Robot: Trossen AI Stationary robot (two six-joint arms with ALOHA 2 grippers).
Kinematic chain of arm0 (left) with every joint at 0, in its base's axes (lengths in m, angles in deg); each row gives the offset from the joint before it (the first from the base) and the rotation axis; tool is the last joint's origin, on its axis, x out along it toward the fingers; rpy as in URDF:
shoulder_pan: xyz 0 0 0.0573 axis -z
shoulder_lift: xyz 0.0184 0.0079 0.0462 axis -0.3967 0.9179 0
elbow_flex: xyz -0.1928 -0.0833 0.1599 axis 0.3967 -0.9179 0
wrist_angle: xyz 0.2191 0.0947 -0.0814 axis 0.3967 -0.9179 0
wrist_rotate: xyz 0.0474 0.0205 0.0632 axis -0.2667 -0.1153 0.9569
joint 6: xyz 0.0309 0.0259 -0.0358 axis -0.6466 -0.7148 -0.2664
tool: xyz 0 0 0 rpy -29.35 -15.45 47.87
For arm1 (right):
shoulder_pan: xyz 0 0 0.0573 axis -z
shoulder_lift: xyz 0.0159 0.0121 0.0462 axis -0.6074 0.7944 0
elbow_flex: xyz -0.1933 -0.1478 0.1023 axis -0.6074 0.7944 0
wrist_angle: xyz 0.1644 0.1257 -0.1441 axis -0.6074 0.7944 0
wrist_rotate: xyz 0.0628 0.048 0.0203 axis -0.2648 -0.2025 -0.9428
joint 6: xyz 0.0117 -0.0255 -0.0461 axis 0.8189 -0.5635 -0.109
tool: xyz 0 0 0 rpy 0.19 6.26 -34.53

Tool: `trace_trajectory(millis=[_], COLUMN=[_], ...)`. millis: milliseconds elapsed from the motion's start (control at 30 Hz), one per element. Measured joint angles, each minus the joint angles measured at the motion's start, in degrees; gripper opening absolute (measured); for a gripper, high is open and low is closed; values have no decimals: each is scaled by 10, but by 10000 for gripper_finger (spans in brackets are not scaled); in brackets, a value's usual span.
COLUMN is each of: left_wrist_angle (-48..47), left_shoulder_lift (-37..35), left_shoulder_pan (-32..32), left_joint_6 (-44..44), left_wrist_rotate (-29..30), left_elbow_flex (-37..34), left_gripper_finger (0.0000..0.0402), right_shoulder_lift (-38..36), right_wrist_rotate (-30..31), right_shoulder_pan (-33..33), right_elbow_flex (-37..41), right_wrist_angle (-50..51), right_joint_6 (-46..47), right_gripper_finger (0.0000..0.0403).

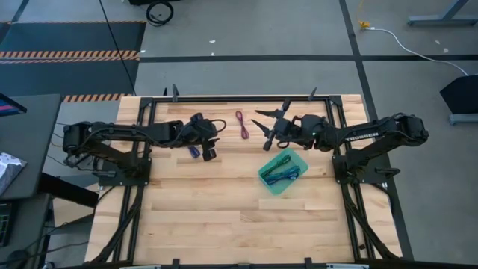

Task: Pick and place USB-C Cables
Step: Put the violet charger cable into the green bin

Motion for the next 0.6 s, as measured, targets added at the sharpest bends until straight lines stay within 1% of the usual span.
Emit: trace_trajectory(millis=[100,167,300,400,600], left_wrist_angle=[-2,-9,-11,-11,-9], left_shoulder_lift=[0,0,0,0,0], left_shoulder_pan=[8,15,27,33,32], left_joint_6=[17,32,48,48,41], left_wrist_rotate=[1,1,3,4,4], left_elbow_flex=[-1,-3,-3,-3,-3], left_gripper_finger=[144,144,144,144,144], right_shoulder_lift=[0,0,0,0,0], right_wrist_rotate=[19,21,19,19,19], right_shoulder_pan=[0,-2,-3,-3,-2], right_elbow_flex=[0,0,0,0,0], right_wrist_angle=[14,30,112,153,152], right_joint_6=[2,11,14,14,-11], right_gripper_finger=[154,154,154,154,154])
